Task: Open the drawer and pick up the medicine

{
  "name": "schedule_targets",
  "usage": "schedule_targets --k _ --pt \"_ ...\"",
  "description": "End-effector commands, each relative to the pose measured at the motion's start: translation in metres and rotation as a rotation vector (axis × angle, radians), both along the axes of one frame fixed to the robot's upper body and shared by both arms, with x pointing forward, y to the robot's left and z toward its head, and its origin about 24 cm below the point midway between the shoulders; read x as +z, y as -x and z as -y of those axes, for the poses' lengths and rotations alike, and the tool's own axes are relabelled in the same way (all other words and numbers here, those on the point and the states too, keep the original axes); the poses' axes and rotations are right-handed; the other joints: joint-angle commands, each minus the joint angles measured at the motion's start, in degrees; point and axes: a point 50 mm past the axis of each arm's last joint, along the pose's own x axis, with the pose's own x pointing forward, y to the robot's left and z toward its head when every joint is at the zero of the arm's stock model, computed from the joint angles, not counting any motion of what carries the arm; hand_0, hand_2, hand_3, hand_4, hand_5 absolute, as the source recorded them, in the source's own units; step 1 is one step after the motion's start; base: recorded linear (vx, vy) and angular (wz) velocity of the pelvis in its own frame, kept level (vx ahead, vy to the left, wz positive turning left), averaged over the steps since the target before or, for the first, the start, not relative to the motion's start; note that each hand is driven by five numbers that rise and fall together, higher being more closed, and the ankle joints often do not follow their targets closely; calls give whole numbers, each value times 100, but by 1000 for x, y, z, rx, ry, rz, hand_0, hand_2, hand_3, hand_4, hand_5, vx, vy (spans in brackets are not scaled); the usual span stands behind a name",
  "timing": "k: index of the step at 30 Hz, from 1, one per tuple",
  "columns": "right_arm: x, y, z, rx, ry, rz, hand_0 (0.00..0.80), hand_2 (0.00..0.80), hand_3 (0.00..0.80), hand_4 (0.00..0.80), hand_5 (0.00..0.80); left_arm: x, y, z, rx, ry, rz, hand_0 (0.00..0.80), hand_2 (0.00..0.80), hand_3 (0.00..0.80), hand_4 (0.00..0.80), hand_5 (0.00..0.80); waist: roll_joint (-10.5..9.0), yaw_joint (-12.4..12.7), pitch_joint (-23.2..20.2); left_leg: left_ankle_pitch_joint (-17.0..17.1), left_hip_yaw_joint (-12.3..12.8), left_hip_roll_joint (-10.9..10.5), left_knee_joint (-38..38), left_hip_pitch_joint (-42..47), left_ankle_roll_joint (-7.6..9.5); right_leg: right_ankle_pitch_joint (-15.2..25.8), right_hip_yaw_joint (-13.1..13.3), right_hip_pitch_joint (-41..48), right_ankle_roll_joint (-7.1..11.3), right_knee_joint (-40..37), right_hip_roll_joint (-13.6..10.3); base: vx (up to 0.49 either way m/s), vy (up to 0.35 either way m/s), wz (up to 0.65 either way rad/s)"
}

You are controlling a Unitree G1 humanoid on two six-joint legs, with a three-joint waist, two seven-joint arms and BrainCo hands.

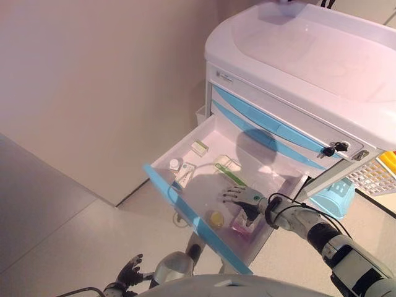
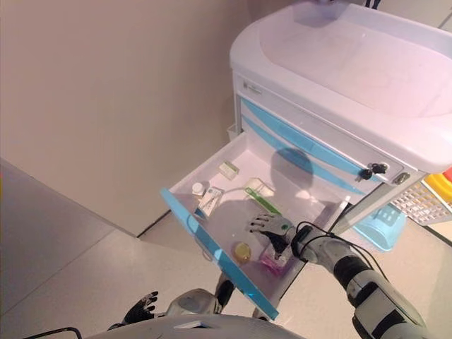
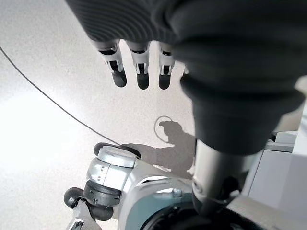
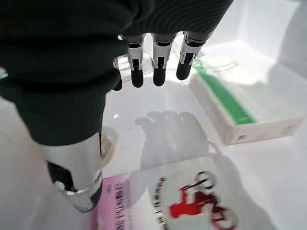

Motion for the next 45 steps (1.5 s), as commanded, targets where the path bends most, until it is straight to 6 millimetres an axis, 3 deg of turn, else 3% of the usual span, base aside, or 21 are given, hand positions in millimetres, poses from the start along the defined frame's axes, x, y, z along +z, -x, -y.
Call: schedule_targets --k 1,9,17,45 --pt "4 0 -13 43 -50 56 0 0 0 0 0 -1 -3 12 -89 13 18 0 0 0 0 0 -2 144 -16 -390 20 -207 -240 41 -175 70 233 -58 320 58 -247 5 0 8" --pt "-2 10 -25 80 -69 41 0 0 0 0 0 -2 1 16 -98 31 18 0 0 0 0 0 7 233 -18 -377 -76 -233 -268 40 -190 17 146 -32 306 93 -254 7 1 3" --pt "1 8 -34 86 -102 42 0 0 0 0 0 -2 2 17 -109 35 12 0 0 0 0 0 3 317 -42 -361 -161 -258 -270 15 -201 0 76 -25 290 103 -261 16 10 4" --pt "4 15 -49 87 -219 87 0 0 0 0 0 -4 8 25 -102 39 6 0 0 0 0 0 76 387 -24 -354 -261 -334 -285 -10 -146 16 -16 -56 377 191 -379 2 3 1"
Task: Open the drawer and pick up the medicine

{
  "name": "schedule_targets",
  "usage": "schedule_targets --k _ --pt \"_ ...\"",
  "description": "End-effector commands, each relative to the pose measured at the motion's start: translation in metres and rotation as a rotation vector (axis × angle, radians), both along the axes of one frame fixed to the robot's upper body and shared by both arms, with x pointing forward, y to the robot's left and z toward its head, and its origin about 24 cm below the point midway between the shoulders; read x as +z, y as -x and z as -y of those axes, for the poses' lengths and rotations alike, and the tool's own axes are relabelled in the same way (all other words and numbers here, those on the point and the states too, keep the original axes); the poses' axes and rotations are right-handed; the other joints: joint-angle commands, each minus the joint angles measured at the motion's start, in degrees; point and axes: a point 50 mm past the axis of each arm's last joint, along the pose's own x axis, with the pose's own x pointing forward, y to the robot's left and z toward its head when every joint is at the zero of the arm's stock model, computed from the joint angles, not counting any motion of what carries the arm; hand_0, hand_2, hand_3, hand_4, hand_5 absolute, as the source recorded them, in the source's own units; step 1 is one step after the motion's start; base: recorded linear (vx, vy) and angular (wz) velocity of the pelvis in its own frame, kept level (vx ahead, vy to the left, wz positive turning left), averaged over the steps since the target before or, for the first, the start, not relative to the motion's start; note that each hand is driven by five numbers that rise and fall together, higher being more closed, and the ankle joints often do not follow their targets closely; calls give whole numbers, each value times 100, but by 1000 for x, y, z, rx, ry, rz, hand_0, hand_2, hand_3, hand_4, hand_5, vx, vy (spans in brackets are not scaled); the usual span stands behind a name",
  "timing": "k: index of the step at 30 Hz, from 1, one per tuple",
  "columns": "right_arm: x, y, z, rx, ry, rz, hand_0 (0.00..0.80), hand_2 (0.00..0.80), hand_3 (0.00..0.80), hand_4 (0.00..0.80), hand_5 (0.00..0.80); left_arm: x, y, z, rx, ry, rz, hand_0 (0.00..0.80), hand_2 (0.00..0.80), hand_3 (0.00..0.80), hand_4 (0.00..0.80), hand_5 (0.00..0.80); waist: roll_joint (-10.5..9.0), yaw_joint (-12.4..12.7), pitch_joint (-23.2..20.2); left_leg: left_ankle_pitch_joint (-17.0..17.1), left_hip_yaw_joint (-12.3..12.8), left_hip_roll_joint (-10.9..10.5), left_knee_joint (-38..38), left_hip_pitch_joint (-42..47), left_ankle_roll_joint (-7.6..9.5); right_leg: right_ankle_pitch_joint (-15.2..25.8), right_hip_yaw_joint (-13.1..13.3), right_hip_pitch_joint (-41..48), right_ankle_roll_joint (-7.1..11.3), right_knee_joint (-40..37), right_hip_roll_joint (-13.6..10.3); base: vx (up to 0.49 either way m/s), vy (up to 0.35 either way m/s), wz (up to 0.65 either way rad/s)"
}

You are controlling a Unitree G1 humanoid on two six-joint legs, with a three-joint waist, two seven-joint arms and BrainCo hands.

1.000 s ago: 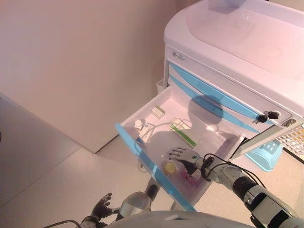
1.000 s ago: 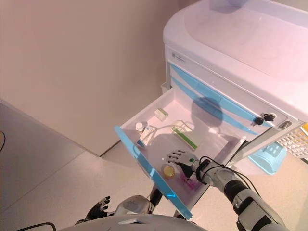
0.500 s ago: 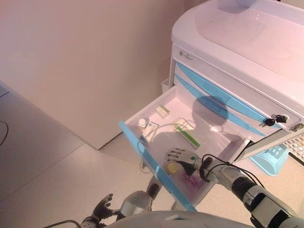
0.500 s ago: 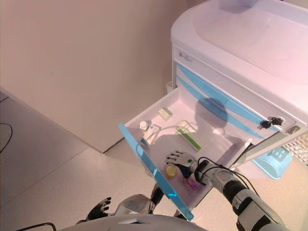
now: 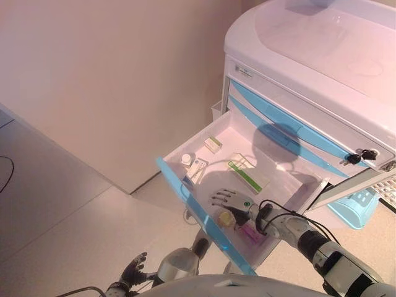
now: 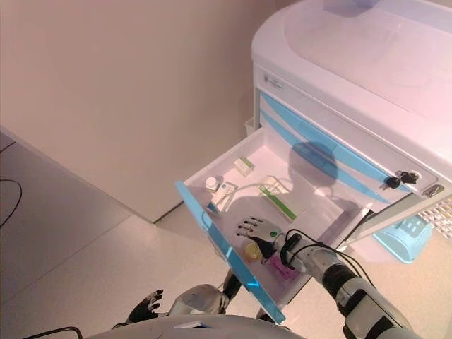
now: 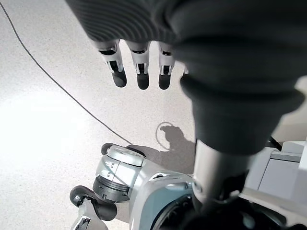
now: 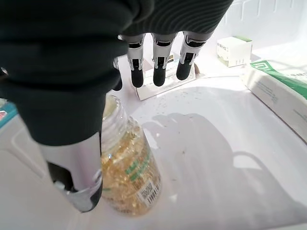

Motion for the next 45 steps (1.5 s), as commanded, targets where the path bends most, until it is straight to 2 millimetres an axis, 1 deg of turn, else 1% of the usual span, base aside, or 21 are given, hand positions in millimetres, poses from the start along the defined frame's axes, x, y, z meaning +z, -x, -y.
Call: schedule_targets --k 1,2,3,4,5,14,23,26,30,32,33,35,38,40,43,45 --pt "10 6 -20 54 -103 34 0 0 0 0 0 -4 6 18 -61 27 0 0 0 0 0 0 -28 117 -56 -444 -13 -281 -194 63 -127 19 168 -40 367 209 -375 27 22 3" --pt "9 6 -20 51 -101 29 0 0 0 0 0 -4 6 19 -62 26 0 0 0 0 0 0 -28 122 -53 -444 -16 -283 -194 62 -124 20 165 -38 371 212 -380 25 20 3" --pt "8 6 -20 49 -94 20 207 207 207 207 207 -4 7 19 -62 25 -1 0 0 0 0 0 -30 128 -51 -444 -19 -286 -193 60 -121 21 161 -39 375 215 -385 0 0 0" --pt "6 6 -19 48 -79 9 612 612 612 612 612 -4 7 18 -59 23 -2 0 0 0 0 0 -29 137 -45 -443 -24 -291 -193 58 -117 21 158 -44 380 226 -392 0 0 0" --pt "5 7 -19 50 -69 6 800 800 800 800 800 -4 7 18 -56 23 0 0 0 0 0 0 -27 139 -39 -439 -28 -296 -199 58 -110 22 159 -52 383 231 -394 0 0 0" --pt "-1 7 -19 36 -26 -38 800 800 800 800 800 -2 3 16 -53 19 16 0 0 0 0 0 -54 187 27 -398 -59 -310 -262 35 -68 56 186 -99 424 226 -395 0 0 0" --pt "-4 5 -9 3 -17 -29 800 800 800 800 800 -2 2 17 -52 20 19 0 0 0 0 0 -127 196 17 -403 -43 -290 -268 43 -53 100 221 -97 445 181 -360 0 0 0" --pt "-1 2 -6 -13 -30 -7 800 800 800 800 800 -2 2 17 -57 17 16 0 0 0 0 0 -144 180 9 -408 -33 -279 -267 65 -49 116 244 -82 448 170 -347 0 0 0" --pt "19 -11 -5 -17 -74 63 800 800 800 800 800 -2 1 13 -50 2 8 0 0 0 0 0 -201 111 -14 -420 19 -237 -267 118 -44 172 306 -46 477 137 -318 -13 -16 -2" --pt "47 -26 -2 -26 -120 102 800 800 800 800 800 -1 1 7 -38 -14 0 0 0 0 0 0 -270 31 -43 -431 82 -195 -268 149 -46 217 372 -31 497 102 -297 -68 -9 -4" --pt "71 -35 0 -36 -149 111 800 800 800 800 800 0 0 3 -29 -20 0 0 0 0 0 0 -267 -21 -43 -328 119 -203 -226 90 -7 382 326 -69 495 69 -311 -106 24 -6" --pt "112 -48 8 -51 -205 128 800 800 800 800 800 1 0 -4 -7 -30 -3 0 0 0 0 0 -331 -136 -78 -344 202 -170 -225 116 7 425 426 -73 507 33 -288 -65 5 -14" --pt "185 -62 22 -70 -331 230 800 800 800 800 800 3 1 -14 25 -44 -6 0 0 0 0 0 -408 -322 -140 -366 370 -113 -253 193 22 458 612 -78 510 -6 -243 -15 -8 -23" --pt "244 -64 33 -52 -424 367 800 800 800 800 800 4 2 -20 54 -51 -7 0 0 0 0 0 -443 -470 -182 -393 510 -66 -272 273 21 453 747 -75 508 -4 -209 6 18 -45" --pt "322 -65 53 -99 -628 523 800 800 800 800 800 5 2 -23 75 -54 -3 0 0 0 0 0 -472 -591 -242 -430 653 -23 -280 376 16 435 896 -48 509 4 -177 35 25 -41" --pt "362 -64 71 -154 -780 622 800 800 800 800 800 6 1 -26 84 -51 -1 0 0 0 0 0 -477 -643 -297 -447 713 -13 -265 398 13 440 929 -40 517 3 -175 63 36 -32"
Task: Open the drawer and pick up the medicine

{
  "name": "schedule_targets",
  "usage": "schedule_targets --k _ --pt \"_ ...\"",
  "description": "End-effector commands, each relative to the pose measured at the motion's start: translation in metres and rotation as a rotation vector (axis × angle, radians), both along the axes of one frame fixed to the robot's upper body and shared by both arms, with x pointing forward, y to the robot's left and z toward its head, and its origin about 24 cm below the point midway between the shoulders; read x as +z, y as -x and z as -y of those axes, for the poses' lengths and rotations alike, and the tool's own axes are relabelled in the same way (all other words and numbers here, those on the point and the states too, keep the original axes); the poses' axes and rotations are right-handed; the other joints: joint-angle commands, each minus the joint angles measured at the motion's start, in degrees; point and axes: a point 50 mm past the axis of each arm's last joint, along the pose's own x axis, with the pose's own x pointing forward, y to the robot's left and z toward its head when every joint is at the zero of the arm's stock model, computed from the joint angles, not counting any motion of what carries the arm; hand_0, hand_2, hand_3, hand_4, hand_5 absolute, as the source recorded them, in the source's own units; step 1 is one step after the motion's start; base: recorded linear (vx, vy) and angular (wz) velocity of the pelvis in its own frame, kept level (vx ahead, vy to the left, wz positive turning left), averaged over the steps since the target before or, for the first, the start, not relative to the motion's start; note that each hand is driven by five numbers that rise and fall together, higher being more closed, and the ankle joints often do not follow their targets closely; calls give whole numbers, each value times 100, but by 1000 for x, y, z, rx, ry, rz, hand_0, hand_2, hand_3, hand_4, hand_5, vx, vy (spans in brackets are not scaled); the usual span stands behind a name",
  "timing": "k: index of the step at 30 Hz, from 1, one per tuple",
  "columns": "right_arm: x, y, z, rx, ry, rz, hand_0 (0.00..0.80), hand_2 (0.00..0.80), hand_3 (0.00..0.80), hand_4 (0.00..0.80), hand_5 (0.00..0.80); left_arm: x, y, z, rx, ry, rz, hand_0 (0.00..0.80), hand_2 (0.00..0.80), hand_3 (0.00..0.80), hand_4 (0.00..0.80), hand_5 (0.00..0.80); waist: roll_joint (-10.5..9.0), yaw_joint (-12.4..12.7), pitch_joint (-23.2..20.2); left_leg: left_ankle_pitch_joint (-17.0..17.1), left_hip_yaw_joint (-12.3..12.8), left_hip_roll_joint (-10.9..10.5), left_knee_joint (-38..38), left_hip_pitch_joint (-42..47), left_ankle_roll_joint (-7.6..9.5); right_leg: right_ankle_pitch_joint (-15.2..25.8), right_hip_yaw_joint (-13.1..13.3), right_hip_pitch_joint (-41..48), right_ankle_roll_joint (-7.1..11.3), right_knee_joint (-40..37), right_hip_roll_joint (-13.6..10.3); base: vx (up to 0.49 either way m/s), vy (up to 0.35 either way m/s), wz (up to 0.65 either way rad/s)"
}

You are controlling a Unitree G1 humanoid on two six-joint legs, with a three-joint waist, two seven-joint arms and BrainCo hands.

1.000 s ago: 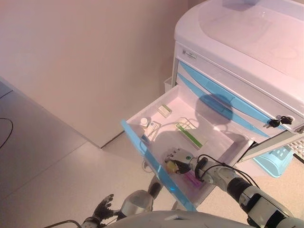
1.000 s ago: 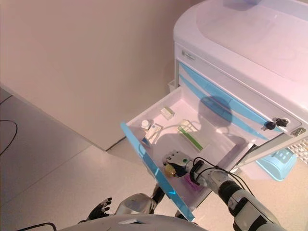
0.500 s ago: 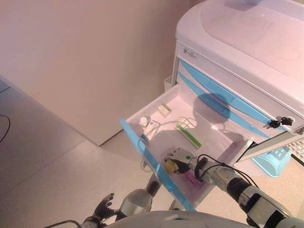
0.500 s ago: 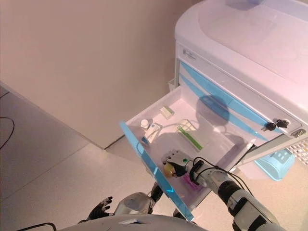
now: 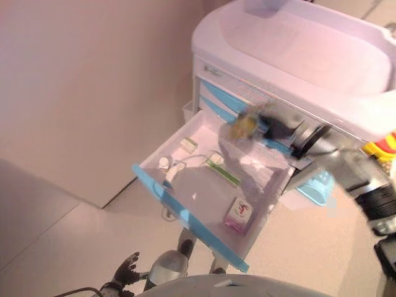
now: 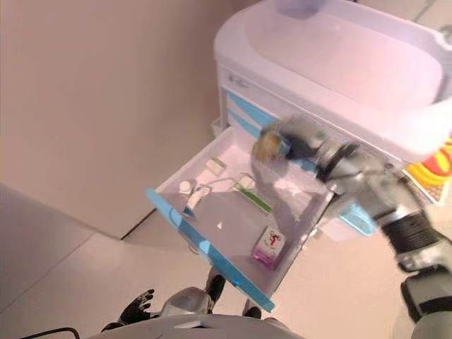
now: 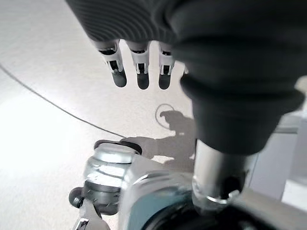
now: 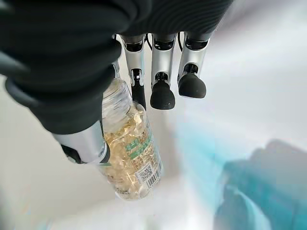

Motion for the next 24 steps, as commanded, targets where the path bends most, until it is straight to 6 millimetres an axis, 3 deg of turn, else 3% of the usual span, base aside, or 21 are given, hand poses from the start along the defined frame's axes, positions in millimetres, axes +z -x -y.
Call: schedule_targets --k 1,2,5,11,24 --pt "74 9 19 6 -304 179 800 800 800 800 800 1 2 -8 32 -3 -7 0 0 0 0 0 26 -12 -398 -467 95 -111 -154 120 -42 199 120 -18 471 47 -204 74 37 -27" --pt "91 11 32 -19 -405 210 800 800 800 800 800 1 3 -10 33 -1 -10 0 0 0 0 0 17 -34 -424 -488 129 -111 -146 137 -38 187 145 -16 471 57 -201 67 31 -15" --pt "117 13 61 -132 -528 276 800 800 800 800 800 3 3 -18 25 1 -23 0 0 0 0 0 5 -83 -486 -520 212 -107 -114 153 -39 192 172 -6 464 46 -202 64 33 -3" --pt "130 2 112 -402 -586 254 800 800 800 800 800 7 0 -32 14 -4 -67 0 0 0 0 0 -30 -75 -502 -622 324 -109 -48 220 -3 157 244 43 431 20 -201 69 25 -2" --pt "129 -25 140 -733 -395 94 800 800 800 800 800 9 -5 -35 -3 -10 -77 0 0 0 0 0 -96 218 -261 -652 210 -158 40 150 23 161 124 53 383 -19 -231 48 21 3"
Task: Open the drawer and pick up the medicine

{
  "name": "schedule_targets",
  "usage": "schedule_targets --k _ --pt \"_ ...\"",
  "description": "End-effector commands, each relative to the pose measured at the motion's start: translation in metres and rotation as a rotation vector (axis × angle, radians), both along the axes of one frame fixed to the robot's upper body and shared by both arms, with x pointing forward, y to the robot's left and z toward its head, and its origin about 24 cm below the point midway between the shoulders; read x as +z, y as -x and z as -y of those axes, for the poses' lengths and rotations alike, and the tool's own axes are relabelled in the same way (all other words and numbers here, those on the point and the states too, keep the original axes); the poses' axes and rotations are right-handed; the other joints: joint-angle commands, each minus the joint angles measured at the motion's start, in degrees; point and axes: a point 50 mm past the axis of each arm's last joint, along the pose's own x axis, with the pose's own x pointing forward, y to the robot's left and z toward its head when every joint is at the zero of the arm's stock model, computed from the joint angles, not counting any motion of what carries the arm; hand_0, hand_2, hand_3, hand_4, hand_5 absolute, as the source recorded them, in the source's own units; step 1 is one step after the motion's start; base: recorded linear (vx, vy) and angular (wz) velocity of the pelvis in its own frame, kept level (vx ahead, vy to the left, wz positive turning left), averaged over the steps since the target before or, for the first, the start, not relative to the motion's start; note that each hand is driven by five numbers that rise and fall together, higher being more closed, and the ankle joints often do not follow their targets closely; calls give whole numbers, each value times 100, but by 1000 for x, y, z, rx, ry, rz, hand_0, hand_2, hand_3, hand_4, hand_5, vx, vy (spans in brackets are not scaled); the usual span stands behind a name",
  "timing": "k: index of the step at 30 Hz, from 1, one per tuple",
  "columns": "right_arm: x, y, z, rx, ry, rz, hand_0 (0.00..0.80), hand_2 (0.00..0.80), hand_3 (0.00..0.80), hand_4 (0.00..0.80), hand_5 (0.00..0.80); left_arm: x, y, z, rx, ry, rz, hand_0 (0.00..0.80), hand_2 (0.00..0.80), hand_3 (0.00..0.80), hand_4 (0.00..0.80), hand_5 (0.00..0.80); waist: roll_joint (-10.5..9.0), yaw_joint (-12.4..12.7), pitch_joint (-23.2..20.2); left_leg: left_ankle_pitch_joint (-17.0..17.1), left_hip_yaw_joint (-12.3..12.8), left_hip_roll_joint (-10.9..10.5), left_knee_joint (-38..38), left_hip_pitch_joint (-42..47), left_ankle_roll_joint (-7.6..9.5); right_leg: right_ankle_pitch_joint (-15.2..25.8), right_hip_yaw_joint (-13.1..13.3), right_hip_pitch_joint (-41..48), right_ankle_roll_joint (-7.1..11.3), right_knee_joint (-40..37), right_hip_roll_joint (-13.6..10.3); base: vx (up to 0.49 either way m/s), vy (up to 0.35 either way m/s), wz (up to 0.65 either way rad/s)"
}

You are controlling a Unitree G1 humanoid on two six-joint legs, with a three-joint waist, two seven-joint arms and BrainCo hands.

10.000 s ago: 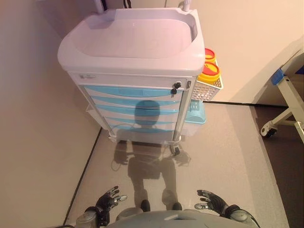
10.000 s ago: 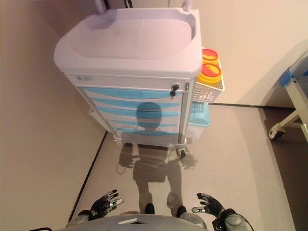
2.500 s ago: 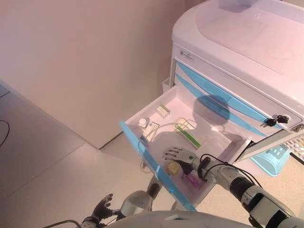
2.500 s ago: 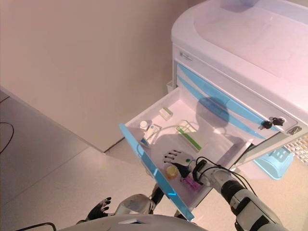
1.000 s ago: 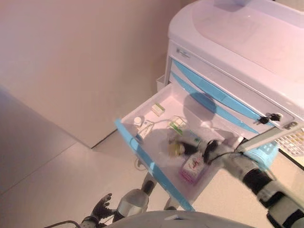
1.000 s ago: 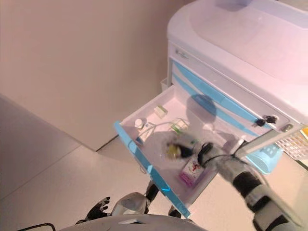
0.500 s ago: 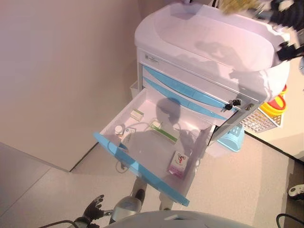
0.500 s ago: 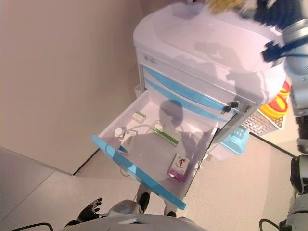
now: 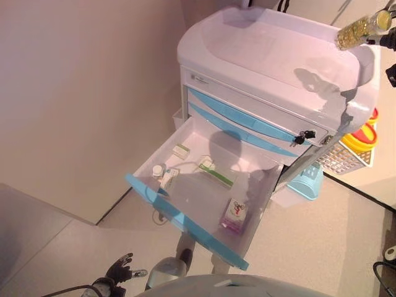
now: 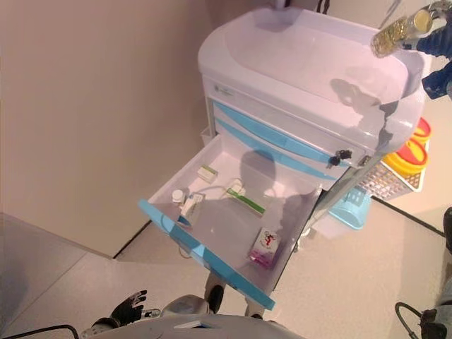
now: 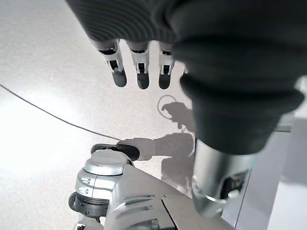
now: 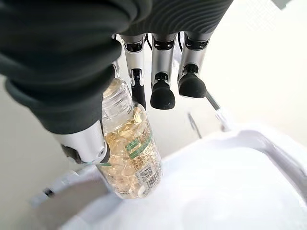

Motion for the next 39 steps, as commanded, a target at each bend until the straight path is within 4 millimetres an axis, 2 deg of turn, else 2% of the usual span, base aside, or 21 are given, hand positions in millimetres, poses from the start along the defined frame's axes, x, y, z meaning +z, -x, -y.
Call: schedule_targets --k 1,8,14,21,28,29,30,39 --pt "61 11 -11 -14 112 138 800 800 800 800 800 7 -1 -17 -21 -42 -2 0 0 0 0 0 -174 231 -65 -664 109 -158 56 83 -62 60 51 -52 376 110 -256 42 26 16" --pt "65 8 -5 -95 236 4 800 800 800 800 800 7 -1 -13 -41 -32 22 0 0 0 0 0 -145 371 89 -623 12 -175 65 -9 -74 44 -4 -127 362 165 -285 8 19 11" --pt "62 5 -4 -112 292 -117 800 800 800 800 800 11 -10 -13 -53 -28 68 0 0 0 0 0 -150 441 297 -576 -33 -186 81 -138 -72 53 -28 -253 362 239 -304 -26 12 10" --pt "40 -2 -6 -56 321 -276 800 800 800 800 800 14 -15 -13 -59 -33 97 0 0 0 0 0 -161 470 472 -546 -23 -196 127 -245 -65 91 -11 -351 362 265 -316 -9 2 2" --pt "22 -9 -8 -26 311 -328 800 800 800 800 800 18 -25 -14 -75 -31 126 0 0 0 0 0 -133 487 601 -529 -6 -197 171 -330 -60 123 -3 -415 366 271 -319 -9 -3 0" --pt "22 -9 -8 -28 310 -326 467 467 467 467 467 18 -25 -14 -75 -32 128 0 0 0 0 0 -132 487 608 -526 -8 -199 170 -334 -60 127 -2 -421 367 271 -318 0 0 0" --pt "21 -9 -9 -31 313 -312 0 0 0 0 0 19 -26 -14 -76 -31 131 0 0 0 0 0 -127 482 623 -523 -1 -200 169 -336 -61 137 3 -426 374 269 -315 0 0 0" --pt "39 -5 -10 -77 342 -123 0 0 0 0 0 17 -23 -12 -76 -21 127 0 0 0 0 0 -95 438 608 -527 78 -184 146 -279 -72 154 13 -389 407 251 -325 0 0 0"
